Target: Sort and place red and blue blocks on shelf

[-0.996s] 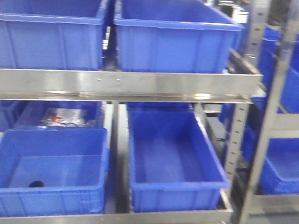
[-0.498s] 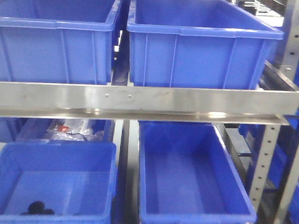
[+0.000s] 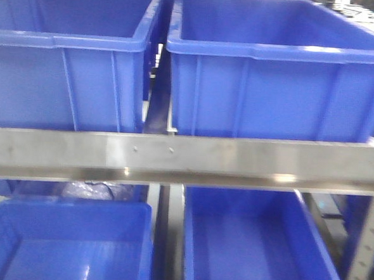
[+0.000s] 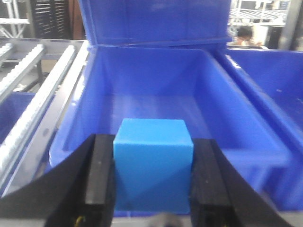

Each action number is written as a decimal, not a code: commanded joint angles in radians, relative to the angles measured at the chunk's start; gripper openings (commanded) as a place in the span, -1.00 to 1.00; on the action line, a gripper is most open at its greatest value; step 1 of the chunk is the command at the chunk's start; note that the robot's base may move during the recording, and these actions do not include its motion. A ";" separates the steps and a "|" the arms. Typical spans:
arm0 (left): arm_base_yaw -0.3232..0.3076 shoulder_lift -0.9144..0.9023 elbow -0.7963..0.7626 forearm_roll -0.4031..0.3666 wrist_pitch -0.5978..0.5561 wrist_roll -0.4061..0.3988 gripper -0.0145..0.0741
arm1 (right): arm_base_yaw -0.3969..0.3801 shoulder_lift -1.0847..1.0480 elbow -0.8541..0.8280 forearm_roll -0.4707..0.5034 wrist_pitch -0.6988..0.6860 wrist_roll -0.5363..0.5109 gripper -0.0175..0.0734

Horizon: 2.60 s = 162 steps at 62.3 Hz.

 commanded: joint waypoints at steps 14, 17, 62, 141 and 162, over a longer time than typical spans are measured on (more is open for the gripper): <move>-0.007 0.003 -0.033 -0.008 -0.097 -0.007 -0.39 | -0.008 0.008 -0.029 0.001 -0.087 0.000 -0.52; -0.007 0.003 -0.033 -0.008 -0.097 -0.007 -0.39 | -0.008 0.008 -0.029 0.001 -0.087 0.000 -0.52; -0.007 0.003 -0.033 -0.008 -0.097 -0.007 -0.39 | -0.008 0.008 -0.029 0.001 -0.087 0.000 -0.52; -0.007 0.003 -0.033 -0.008 -0.097 -0.007 -0.39 | -0.008 0.008 -0.029 0.001 -0.087 0.000 -0.52; -0.007 0.003 -0.033 -0.008 -0.097 -0.007 -0.39 | -0.008 0.008 -0.029 0.001 -0.087 0.000 -0.52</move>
